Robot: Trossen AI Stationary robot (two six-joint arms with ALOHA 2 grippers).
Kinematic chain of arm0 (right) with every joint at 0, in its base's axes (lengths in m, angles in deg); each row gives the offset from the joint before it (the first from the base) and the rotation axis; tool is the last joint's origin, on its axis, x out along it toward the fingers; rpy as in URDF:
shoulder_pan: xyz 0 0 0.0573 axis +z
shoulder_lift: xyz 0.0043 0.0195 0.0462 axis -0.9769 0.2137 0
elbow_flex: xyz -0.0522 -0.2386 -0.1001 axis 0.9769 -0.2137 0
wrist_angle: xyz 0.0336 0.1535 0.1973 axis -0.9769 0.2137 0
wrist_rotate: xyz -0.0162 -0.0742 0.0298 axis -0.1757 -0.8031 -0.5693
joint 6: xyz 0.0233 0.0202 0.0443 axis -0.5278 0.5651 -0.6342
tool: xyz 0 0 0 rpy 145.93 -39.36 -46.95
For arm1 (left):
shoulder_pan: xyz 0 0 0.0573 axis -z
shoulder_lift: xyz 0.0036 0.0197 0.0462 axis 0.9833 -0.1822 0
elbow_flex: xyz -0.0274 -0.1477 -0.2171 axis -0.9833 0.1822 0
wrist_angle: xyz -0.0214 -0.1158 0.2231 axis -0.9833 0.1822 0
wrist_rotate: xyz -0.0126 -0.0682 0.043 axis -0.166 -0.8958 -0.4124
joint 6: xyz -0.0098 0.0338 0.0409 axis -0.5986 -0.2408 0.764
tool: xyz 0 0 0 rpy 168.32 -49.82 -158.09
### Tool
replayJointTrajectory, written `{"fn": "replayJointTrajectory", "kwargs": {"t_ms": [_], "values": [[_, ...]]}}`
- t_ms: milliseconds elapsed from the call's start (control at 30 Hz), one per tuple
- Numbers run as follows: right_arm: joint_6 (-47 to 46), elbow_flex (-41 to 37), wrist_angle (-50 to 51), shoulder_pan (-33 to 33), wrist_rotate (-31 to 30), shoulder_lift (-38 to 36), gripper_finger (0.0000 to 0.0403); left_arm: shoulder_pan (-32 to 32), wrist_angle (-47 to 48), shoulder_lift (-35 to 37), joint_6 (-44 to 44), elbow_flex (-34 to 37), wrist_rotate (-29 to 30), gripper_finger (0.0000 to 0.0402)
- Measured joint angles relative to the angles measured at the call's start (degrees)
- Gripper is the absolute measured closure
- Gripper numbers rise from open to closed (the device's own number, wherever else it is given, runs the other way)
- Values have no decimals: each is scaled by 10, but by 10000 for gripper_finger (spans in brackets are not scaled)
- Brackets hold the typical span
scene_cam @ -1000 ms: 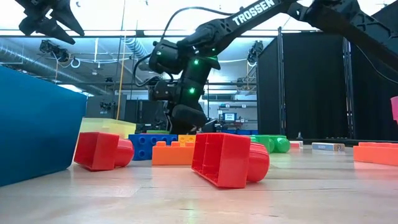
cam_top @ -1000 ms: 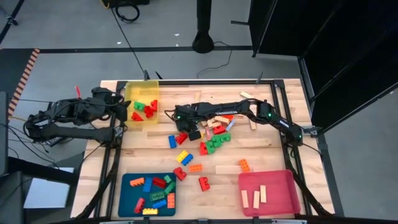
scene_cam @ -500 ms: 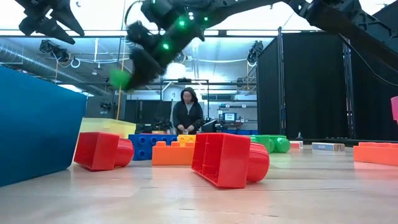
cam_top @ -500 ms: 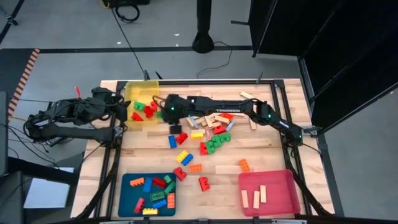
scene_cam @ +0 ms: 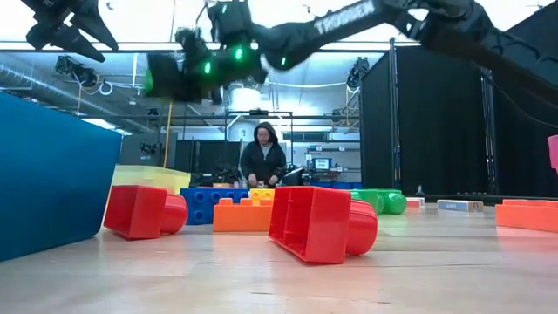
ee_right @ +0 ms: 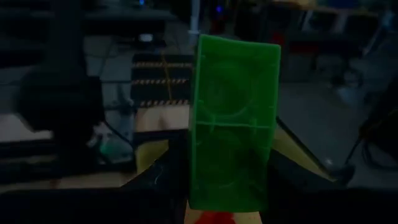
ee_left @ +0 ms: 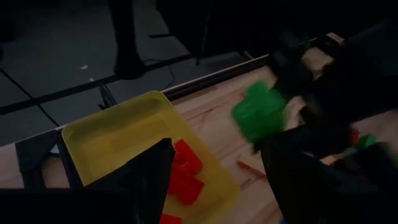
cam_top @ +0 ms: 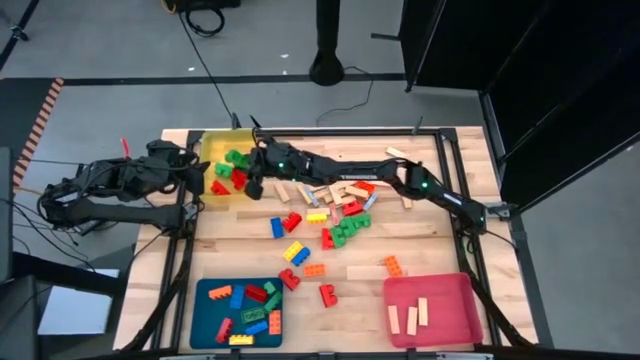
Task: Sort blocks by size
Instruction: Put the round green game piece into the yellow bin, then put the round red game piece into the yellow bin
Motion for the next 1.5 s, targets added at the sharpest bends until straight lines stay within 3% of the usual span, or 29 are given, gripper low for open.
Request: {"fn": "replayJointTrajectory", "kwargs": {"t_ms": [267, 433, 500, 567, 733, 900, 1033, 1233, 1333, 1500], "values": [[-62, 29, -31, -19, -17, 52, 257, 0, 4, -1, 0, 0, 0, 149], [-77, 87, -10, -27, 67, 111, 257, 0, 5, -1, 0, 0, 0, 149], [-76, 104, -19, -24, 73, 124, 255, 0, 5, -1, 0, 0, 0, 149], [-86, 99, -47, -21, 74, 124, 222, 0, 6, 0, 0, 0, 1, 149], [-97, 98, -9, -16, 67, 121, 116, 0, 11, -1, 0, 0, 0, 149], [-86, 103, 15, -14, 75, 99, 91, 0, 17, -1, 0, 0, 0, 149], [-52, 103, 125, -11, 109, 37, 102, 0, 26, -1, 0, 0, -7, 149], [129, 105, 417, 10, 173, -58, 122, 0, 34, -1, 0, 0, -9, 149], [217, 105, 537, 31, 180, -62, 124, 0, 34, -1, 0, 0, -8, 149], [284, 103, 570, 65, 183, -13, 118, 0, 34, -1, 0, 0, -7, 149]]}}
